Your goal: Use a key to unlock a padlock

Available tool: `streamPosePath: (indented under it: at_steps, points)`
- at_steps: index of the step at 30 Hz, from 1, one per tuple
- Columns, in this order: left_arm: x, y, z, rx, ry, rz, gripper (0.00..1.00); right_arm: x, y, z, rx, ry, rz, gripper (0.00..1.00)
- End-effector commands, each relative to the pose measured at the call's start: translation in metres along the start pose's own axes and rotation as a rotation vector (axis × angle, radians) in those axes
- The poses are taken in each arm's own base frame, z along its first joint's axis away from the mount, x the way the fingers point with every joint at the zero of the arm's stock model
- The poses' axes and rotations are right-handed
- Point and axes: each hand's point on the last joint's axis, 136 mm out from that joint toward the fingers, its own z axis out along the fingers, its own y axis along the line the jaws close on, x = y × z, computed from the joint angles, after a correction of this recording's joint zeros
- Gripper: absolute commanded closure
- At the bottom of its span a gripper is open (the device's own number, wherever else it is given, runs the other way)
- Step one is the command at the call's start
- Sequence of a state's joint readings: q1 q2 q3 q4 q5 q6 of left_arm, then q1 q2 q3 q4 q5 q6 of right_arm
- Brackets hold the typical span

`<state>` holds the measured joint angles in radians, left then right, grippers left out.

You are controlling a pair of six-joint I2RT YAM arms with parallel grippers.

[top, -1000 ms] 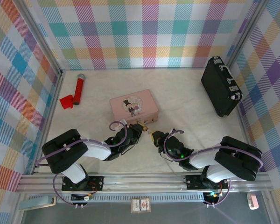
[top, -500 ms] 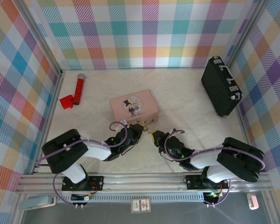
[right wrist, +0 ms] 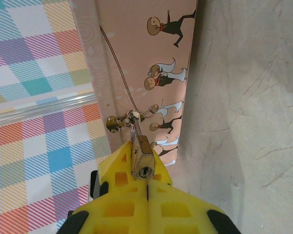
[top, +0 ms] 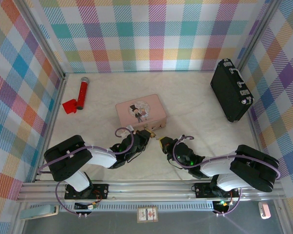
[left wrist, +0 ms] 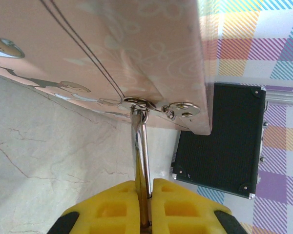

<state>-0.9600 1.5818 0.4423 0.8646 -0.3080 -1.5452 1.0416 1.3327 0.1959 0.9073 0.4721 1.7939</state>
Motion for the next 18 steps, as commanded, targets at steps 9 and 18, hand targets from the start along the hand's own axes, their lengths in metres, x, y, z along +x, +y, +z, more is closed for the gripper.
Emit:
streamPosePath:
  at_steps: [9, 18]
  points:
    - [0.0159, -0.0669, -0.0061, 0.206, 0.053, -0.061, 0.99, -0.0047, 0.0068, -0.0021, -0.024, -0.023, -0.008, 1.0]
    - [0.0174, -0.067, -0.0047, 0.205, 0.059, -0.06, 0.99, -0.0045, 0.0075, -0.0018, -0.025, -0.022, -0.011, 1.0]
